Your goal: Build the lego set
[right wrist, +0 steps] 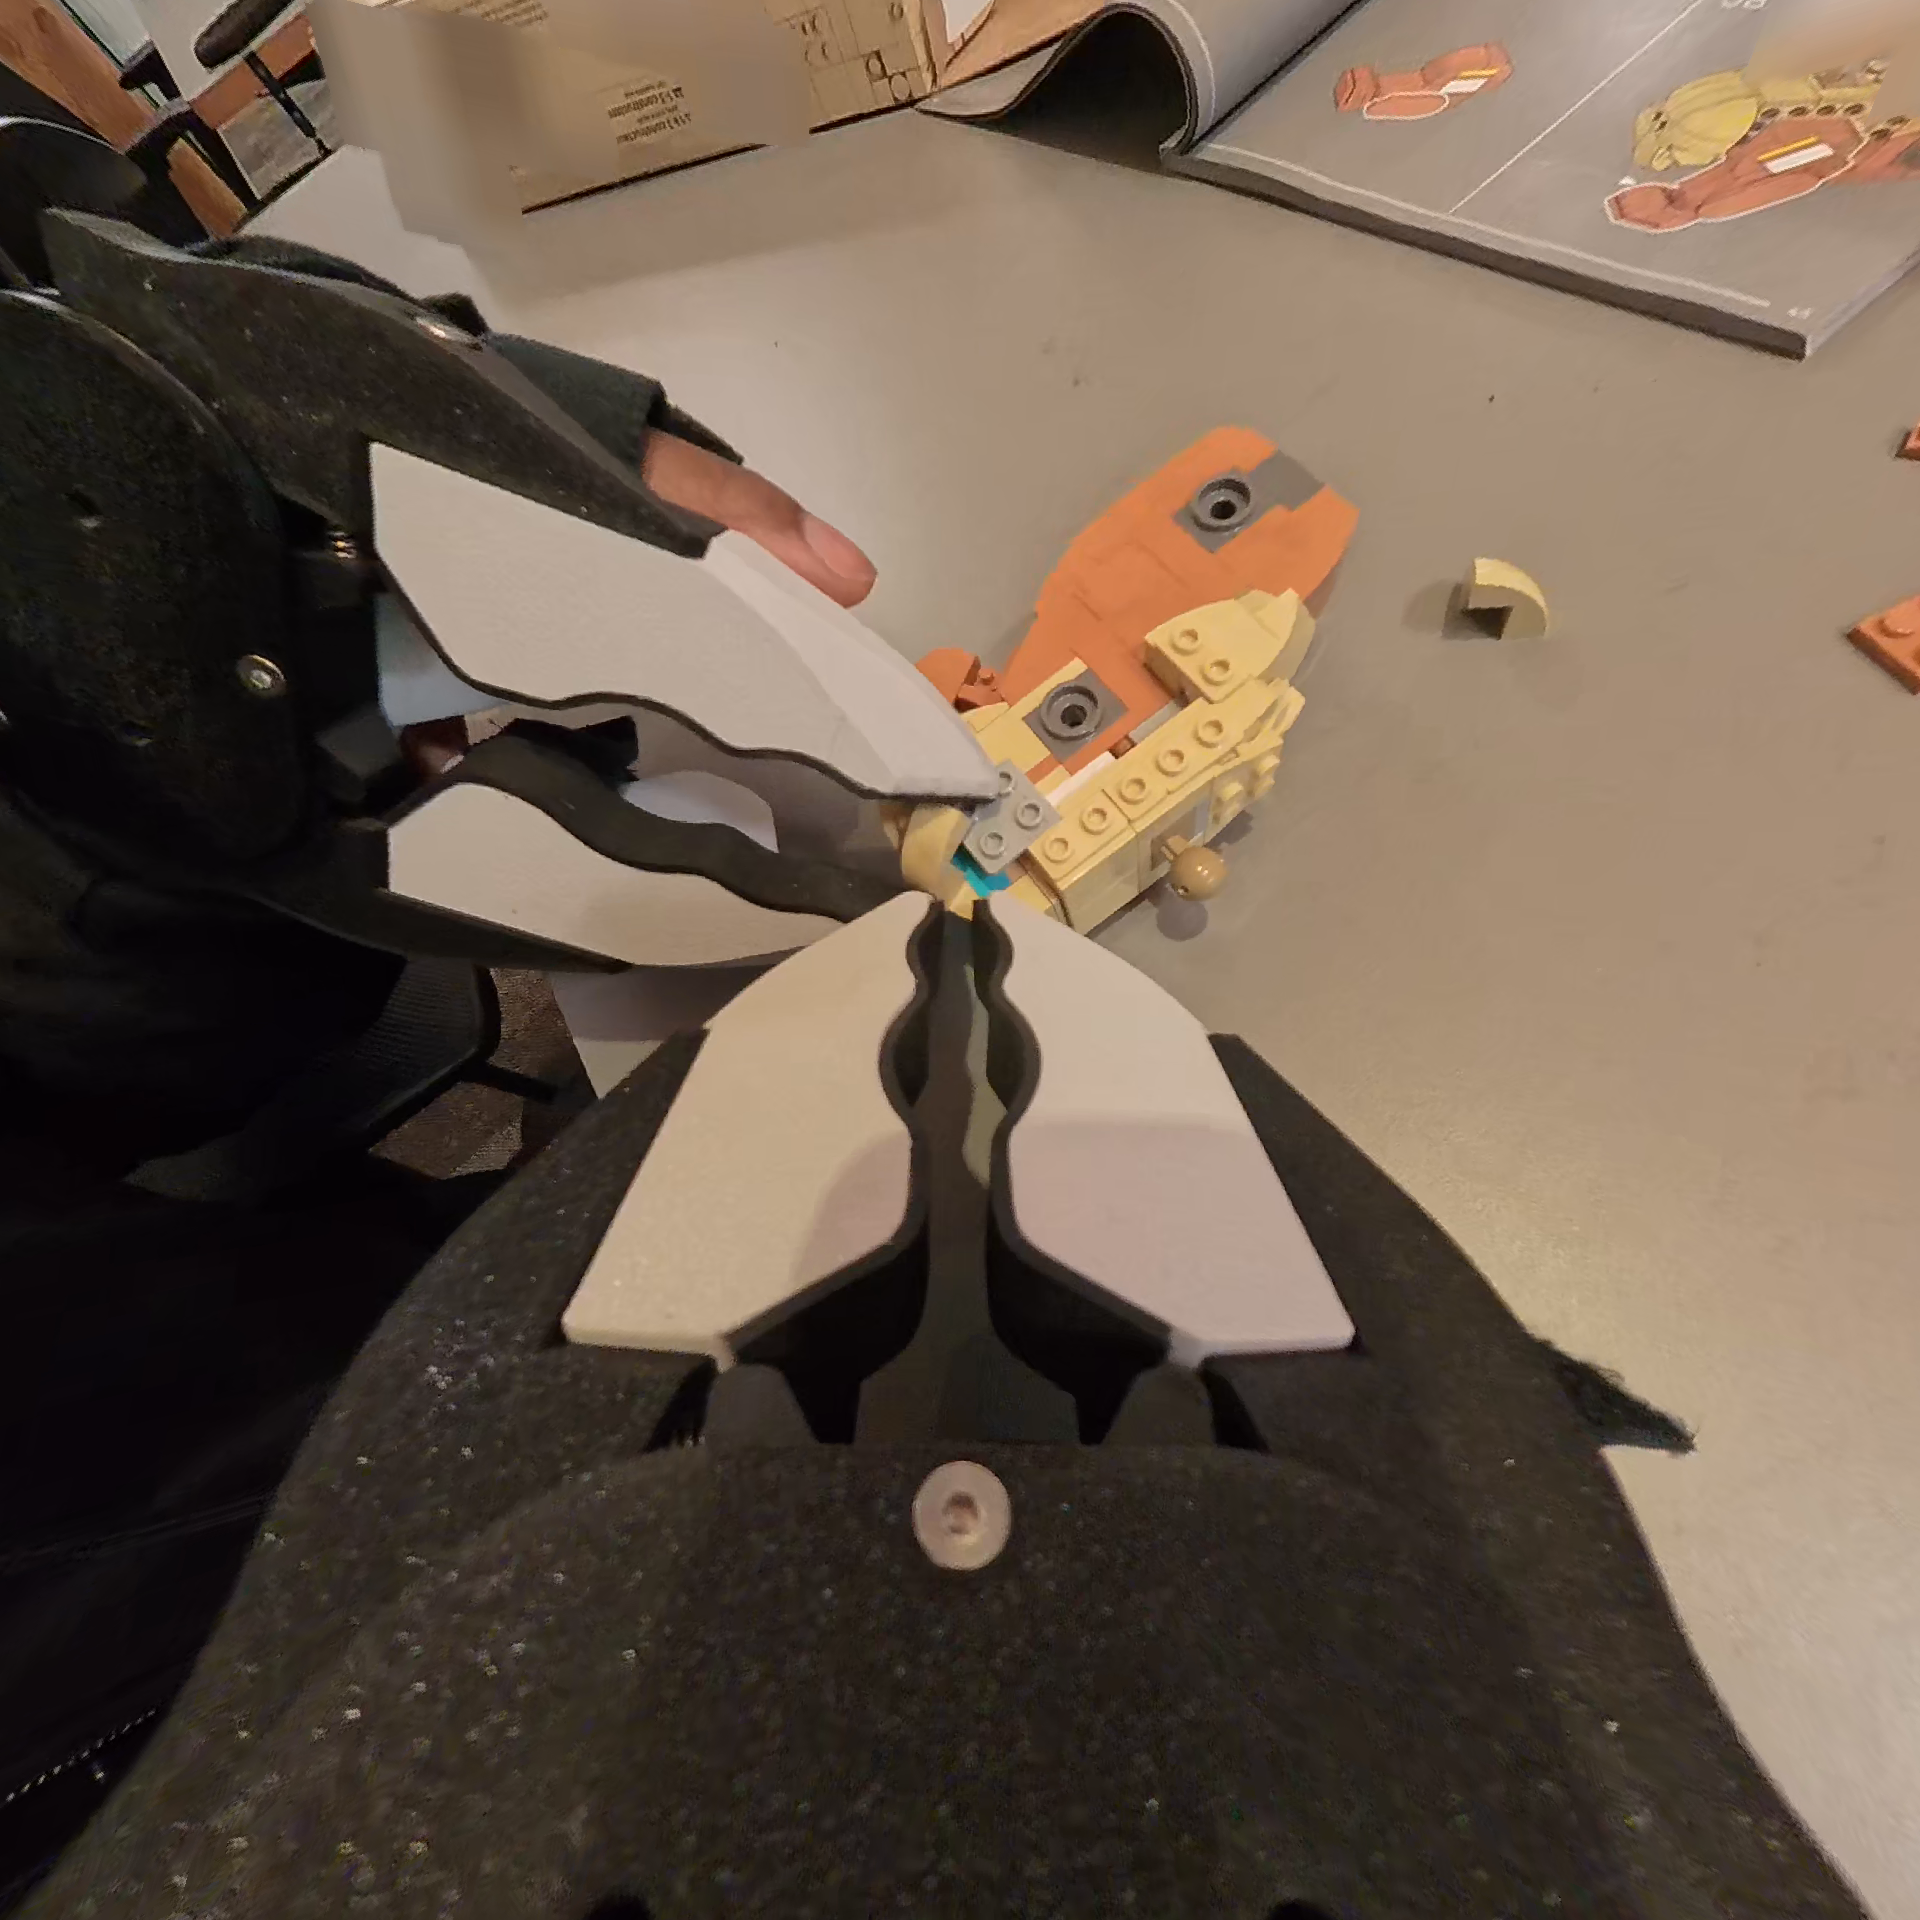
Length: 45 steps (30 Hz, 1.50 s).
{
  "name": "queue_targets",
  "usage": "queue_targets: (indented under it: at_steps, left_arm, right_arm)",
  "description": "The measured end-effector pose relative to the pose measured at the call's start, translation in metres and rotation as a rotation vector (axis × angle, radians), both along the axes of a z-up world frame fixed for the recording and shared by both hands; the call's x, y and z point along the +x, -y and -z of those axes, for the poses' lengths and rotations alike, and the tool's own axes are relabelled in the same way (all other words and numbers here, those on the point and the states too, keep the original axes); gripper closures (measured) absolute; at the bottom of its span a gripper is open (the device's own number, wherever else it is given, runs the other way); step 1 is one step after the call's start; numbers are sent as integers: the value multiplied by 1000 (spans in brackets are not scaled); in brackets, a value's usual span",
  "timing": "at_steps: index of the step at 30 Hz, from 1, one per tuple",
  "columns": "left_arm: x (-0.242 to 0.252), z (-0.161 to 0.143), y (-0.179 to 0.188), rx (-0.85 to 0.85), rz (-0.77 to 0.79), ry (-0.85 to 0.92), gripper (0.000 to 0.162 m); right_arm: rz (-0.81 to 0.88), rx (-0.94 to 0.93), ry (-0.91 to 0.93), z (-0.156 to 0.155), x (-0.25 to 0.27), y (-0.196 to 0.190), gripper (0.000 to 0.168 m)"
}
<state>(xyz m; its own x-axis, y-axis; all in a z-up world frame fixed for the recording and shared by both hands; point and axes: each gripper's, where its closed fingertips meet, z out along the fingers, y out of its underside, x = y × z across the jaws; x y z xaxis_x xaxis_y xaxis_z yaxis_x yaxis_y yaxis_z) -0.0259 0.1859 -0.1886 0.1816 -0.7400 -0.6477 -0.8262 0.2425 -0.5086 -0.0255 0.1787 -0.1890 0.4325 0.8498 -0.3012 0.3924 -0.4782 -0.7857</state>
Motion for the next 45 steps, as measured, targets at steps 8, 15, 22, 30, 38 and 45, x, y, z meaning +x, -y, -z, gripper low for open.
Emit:
queue_targets:
  at_steps: [8,15,22,30,38,45]
  left_arm:
    - [-4,-1,-3,5,-40,23,137]
    - [-8,-1,-4,-1,-67,44,137]
    - [-13,-3,-4,-3,-85,66,137]
    - [-17,-5,-7,11,-94,67,138]
    - [-22,-6,-8,16,-106,80,138]
    - [-28,-7,-10,22,-121,79,138]
  right_arm:
    - [10,24,14,0,-3,-3,163]
    - [7,41,19,-1,-7,-4,164]
    - [-6,36,22,2,-9,-3,164]
    - [-16,36,29,3,-12,-3,163]
    - [-28,34,32,3,-14,-2,163]
    - [-32,33,32,4,-13,-1,163]
